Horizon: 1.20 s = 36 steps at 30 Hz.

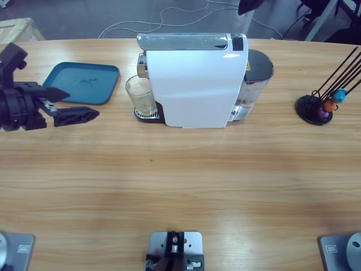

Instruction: Pour coffee

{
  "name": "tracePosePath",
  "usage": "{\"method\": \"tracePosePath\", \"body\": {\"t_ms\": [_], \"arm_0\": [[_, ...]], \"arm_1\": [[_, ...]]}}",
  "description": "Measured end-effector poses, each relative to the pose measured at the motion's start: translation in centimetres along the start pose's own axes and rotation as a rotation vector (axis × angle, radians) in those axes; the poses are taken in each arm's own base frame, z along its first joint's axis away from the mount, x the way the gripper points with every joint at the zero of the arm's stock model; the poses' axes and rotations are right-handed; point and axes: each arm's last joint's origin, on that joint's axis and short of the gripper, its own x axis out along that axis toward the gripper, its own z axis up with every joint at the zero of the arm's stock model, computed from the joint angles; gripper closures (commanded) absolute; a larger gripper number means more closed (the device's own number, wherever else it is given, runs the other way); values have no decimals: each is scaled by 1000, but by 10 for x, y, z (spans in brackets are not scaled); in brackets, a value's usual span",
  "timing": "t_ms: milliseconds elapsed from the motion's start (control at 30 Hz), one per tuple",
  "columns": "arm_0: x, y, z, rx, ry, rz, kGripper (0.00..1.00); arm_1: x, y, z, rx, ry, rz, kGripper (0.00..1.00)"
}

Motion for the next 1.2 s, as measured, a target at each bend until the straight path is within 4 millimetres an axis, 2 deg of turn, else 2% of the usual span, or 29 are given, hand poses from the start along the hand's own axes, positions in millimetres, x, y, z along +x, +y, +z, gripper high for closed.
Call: {"method": "tracePosePath", "body": {"t_ms": [133,300,600,800,1033,1067,1100,1200], "arm_0": [[0,0,0,0,0,0,4],[1,0,0,0,4,0,4],[8,0,1,0,9,0,4],[11,0,1,0,12,0,4],[16,0,1,0,20,1,4],[16,0,1,0,21,1,4],[16,0,1,0,22,1,4],[17,0,1,0,23,1,4]], "arm_1": [[14,0,2,-3,28,-1,1000],[20,0,2,-7,41,-3,1000],[25,-10,3,9,55,-17,1000],[35,-12,4,10,75,-20,1000],[35,-12,4,10,75,-21,1000],[35,-12,3,10,76,-21,301],[36,-12,3,9,76,-21,6],[31,-12,5,7,64,-25,0]]}}
